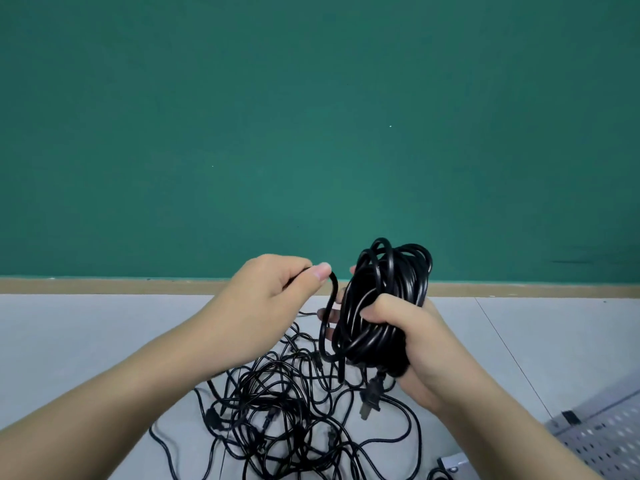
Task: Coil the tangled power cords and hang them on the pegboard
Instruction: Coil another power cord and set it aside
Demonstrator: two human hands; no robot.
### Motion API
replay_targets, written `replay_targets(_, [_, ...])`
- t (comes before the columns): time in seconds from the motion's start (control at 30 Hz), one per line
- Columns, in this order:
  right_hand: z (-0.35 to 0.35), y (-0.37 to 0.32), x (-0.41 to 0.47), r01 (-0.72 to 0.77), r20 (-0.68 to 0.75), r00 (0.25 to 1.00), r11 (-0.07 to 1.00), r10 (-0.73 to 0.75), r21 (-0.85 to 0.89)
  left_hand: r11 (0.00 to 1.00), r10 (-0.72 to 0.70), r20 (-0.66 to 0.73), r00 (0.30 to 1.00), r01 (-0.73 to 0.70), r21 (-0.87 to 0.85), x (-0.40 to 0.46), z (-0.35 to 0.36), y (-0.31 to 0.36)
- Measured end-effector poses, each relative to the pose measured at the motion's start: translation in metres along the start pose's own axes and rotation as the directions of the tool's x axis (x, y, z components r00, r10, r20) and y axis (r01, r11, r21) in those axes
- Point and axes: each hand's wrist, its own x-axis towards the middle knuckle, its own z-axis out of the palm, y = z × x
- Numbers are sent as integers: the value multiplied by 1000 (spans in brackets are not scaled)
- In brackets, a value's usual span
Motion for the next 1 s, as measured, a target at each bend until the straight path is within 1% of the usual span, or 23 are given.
replay_targets(0.1, [3,0,0,-21,52,999,998,18,64,996,28,33,999,-26,-80,-3,7,2])
replay_targets(0.2, [7,6,-1,-33,90,996,998,28,51,986,38,18,999,-35,-162,-4,15,2])
replay_targets(0.27, [8,10,0,-34,85,996,998,29,49,976,24,20,1000,-20,-217,-4,17,3])
replay_targets(0.33, [9,12,0,-4,54,999,999,3,33,966,-20,43,999,30,-258,-4,17,4])
replay_targets(0.4, [9,13,0,66,54,996,998,-65,-19,947,-70,83,994,92,-306,-5,16,5])
replay_targets(0.5, [12,14,-2,178,104,980,979,-168,-100,871,-138,145,980,190,-454,-7,15,8])
replay_targets(0.7, [11,10,-3,241,123,968,944,-218,-224,790,-202,218,955,291,-540,-5,11,10])
replay_targets(0.83, [5,4,-1,240,50,970,923,-236,-302,711,-181,249,951,301,-636,-1,4,6])
replay_targets(0.9, [-2,-1,2,243,-11,963,887,-269,-394,648,-178,256,950,309,-696,2,-2,5])
replay_targets(0.93, [-7,-5,3,238,-48,957,869,-286,-433,640,-185,255,949,313,-702,3,-5,4])
replay_targets(0.97, [-13,-9,5,243,-78,947,855,-311,-457,668,-203,246,948,318,-673,3,-7,2])
replay_targets(1.0, [-20,-14,5,254,-102,935,845,-338,-471,729,-223,239,945,324,-603,3,-8,-1])
